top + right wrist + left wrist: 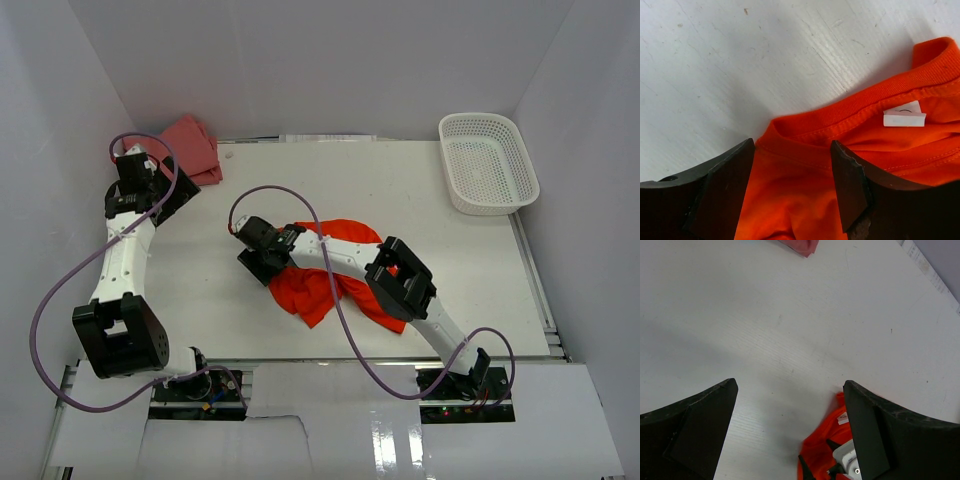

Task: Fold and stack the t-shirts
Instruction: Flatten out the tshirt

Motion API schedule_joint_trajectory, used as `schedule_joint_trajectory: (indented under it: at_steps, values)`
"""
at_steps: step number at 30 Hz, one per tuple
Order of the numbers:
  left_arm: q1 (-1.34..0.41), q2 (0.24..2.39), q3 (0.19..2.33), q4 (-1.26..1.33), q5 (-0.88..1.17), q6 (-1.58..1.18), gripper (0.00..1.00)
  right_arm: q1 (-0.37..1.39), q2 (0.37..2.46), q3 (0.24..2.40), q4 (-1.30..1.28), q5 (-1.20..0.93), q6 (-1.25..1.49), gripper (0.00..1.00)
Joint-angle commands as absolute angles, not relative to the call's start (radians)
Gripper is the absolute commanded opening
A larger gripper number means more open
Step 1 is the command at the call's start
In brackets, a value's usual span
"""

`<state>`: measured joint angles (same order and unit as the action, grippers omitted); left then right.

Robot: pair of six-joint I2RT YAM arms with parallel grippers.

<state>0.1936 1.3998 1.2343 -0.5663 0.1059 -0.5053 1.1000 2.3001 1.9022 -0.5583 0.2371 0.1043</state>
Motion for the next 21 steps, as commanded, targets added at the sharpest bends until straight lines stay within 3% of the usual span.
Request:
schedule_joint_trajectory:
  at_steps: [1,6,15,19,21]
  values:
    - [0.195,1.348,1.223,-0.549,0.114,-0.499,0.98,1.106,2.304,1.947,-0.568,0.209,0.127,0.68]
    - [0.195,1.348,1.216,-0.546,0.114,-0.497,0.98,1.104,2.316,1.936,-0.568,0.204,0.138,0.65]
    - [0.195,1.344,1.212,-0.543,0.109,-0.491,0.98,1.103,2.373,1.976,-0.635,0.178,0.149,0.44]
    - [0.195,1.341,1.207,-0.543,0.106,-0.491,0.98,1.1,2.358,1.974,-0.646,0.17,0.15,0.15]
    - [0.195,1.339,1.206,-0.54,0.106,-0.491,0.98,1.1,2.349,1.988,-0.653,0.164,0.149,0.08]
